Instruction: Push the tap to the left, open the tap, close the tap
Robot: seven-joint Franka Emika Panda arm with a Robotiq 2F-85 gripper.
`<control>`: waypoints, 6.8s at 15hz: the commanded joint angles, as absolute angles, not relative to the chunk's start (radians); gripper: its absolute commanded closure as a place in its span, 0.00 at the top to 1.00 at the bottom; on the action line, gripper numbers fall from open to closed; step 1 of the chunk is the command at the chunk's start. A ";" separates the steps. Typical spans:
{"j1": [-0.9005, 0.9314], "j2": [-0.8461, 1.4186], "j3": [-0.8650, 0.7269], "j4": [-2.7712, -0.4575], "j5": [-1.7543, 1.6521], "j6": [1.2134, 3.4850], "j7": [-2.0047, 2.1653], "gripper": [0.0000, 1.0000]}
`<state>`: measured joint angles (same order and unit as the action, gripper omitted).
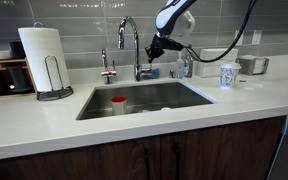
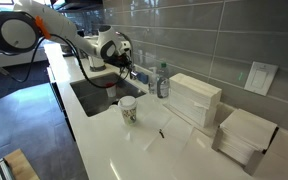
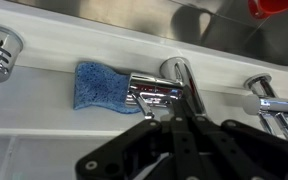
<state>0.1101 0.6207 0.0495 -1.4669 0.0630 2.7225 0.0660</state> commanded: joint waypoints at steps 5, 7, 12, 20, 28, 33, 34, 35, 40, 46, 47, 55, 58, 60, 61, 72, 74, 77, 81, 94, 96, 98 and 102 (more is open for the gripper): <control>0.110 0.729 0.043 -1.342 0.071 2.736 0.120 0.04; 0.114 0.747 0.032 -1.321 0.065 2.736 0.135 0.04; 0.120 0.766 -0.003 -1.295 0.054 2.713 0.172 0.04; 0.122 0.771 -0.005 -1.274 0.057 2.691 0.189 0.04; 0.113 0.762 0.018 -1.249 0.073 2.684 0.176 0.04; 0.128 0.732 -0.016 -1.238 0.048 2.656 0.199 0.04; 0.129 0.726 -0.026 -1.242 0.042 2.642 0.206 0.04; 0.130 0.719 -0.033 -1.246 0.038 2.626 0.212 0.04; 0.132 0.695 -0.066 -1.266 -0.002 2.540 0.229 0.04; 0.134 0.694 -0.079 -1.264 -0.042 2.455 0.247 0.04; 0.132 0.695 -0.075 -1.264 -0.041 2.446 0.245 0.04; 0.130 0.704 -0.072 -1.260 -0.043 2.424 0.247 0.04; 0.126 0.715 -0.064 -1.257 -0.033 2.442 0.249 0.04; 0.125 0.724 -0.060 -1.247 -0.027 2.437 0.257 0.04; 0.124 0.729 -0.054 -1.244 -0.020 2.437 0.259 0.04; 0.133 0.744 -0.031 -1.227 -0.002 2.480 0.283 0.04; 0.133 0.745 -0.026 -1.227 0.001 2.487 0.281 0.04; 0.129 0.743 -0.011 -1.226 0.019 2.516 0.277 0.04; 0.115 0.739 0.018 -1.236 0.058 2.557 0.260 0.04; 0.120 0.328 -0.016 -1.546 -0.049 2.143 0.136 0.30; 0.117 0.226 -0.022 -1.632 -0.103 2.118 0.126 0.33; 0.093 0.120 -0.007 -1.719 -0.084 2.120 0.099 0.48; 0.077 -0.089 0.009 -1.903 -0.054 2.111 0.029 0.78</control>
<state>0.0963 0.0936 -0.0133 -1.7088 -0.0635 2.1134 0.0738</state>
